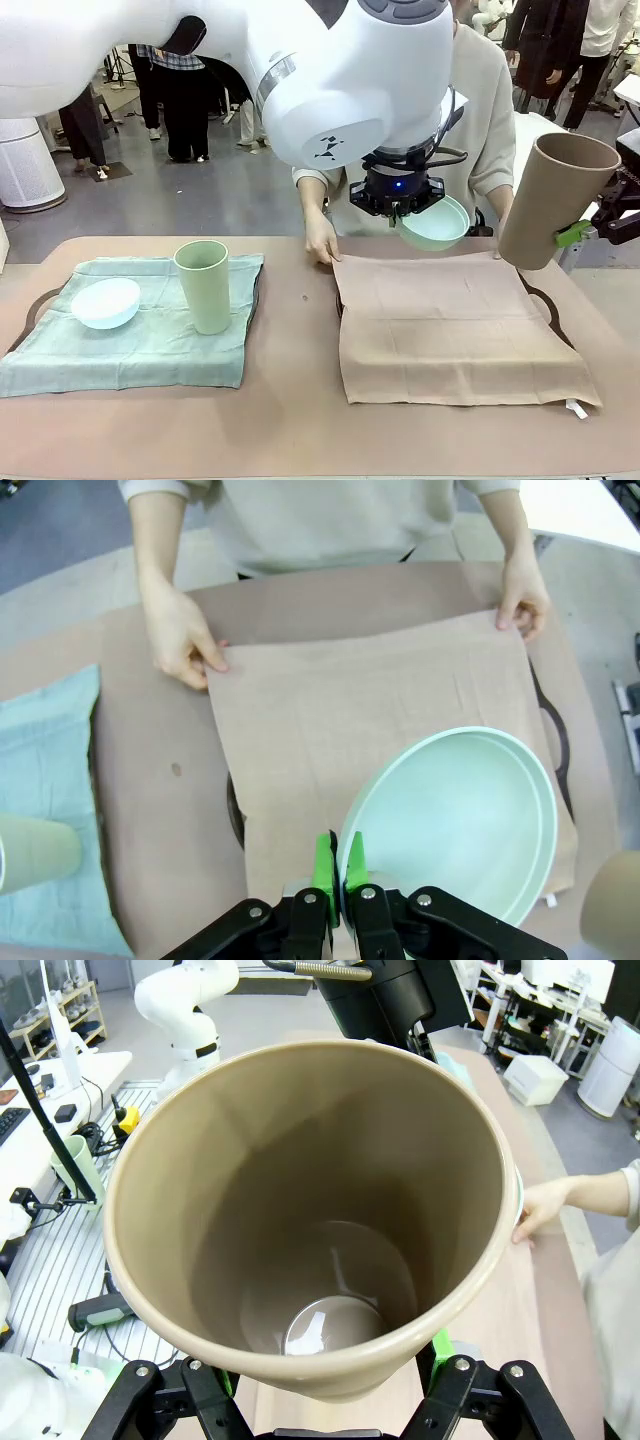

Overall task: Set up a tray with a mat and arrange the tableware.
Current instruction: Place the Picnic Bowl and Reusable plastic cup back onto the Handle tray in front of the human's position.

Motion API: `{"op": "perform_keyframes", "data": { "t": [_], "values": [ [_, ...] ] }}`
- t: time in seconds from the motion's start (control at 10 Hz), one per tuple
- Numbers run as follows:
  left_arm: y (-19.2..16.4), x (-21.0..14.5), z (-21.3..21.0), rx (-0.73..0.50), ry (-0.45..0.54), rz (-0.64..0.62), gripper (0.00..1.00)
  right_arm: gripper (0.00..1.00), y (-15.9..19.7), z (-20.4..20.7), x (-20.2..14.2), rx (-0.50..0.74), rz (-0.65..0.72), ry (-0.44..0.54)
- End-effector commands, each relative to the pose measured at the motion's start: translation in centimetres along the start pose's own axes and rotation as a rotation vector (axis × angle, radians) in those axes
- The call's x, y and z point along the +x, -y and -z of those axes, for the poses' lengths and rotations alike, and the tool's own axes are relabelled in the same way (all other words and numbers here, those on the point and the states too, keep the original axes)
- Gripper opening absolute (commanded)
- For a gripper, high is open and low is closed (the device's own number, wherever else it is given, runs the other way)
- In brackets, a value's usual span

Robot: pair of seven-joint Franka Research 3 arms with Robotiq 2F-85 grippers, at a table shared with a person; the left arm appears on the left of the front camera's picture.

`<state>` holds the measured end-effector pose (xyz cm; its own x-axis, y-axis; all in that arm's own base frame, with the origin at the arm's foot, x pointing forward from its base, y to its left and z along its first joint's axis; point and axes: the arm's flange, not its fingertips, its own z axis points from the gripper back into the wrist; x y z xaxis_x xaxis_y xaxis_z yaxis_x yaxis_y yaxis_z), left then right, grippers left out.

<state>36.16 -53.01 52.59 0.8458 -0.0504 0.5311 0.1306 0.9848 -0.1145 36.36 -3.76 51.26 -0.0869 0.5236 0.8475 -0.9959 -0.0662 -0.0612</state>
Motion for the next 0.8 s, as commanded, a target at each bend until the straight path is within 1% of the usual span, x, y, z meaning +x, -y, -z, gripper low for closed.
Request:
{"op": "perform_keyframes", "data": {
  "t": [0.0, 0.4, 0.5, 0.7],
  "values": [
    [0.0, 0.1, -0.1, -0.012, 0.000, 0.005, 0.00, 0.00, 0.3, -0.1, 0.0, 0.000, 0.000, -0.003],
    [0.0, 0.1, -0.1, -0.012, 0.000, 0.005, 0.00, 0.00, 0.3, -0.1, 0.0, 0.000, 0.000, -0.003],
    [0.0, 0.0, 0.0, 0.000, 0.000, 0.000, 0.04, 0.81, 0.0, 0.0, 0.0, 0.000, 0.000, 0.000],
    [-1.3, 0.3, 3.4, -0.031, -0.060, 0.019, 0.04, 0.81, 2.7, 1.8, -3.6, 0.037, 0.051, -0.010]
  ]
}}
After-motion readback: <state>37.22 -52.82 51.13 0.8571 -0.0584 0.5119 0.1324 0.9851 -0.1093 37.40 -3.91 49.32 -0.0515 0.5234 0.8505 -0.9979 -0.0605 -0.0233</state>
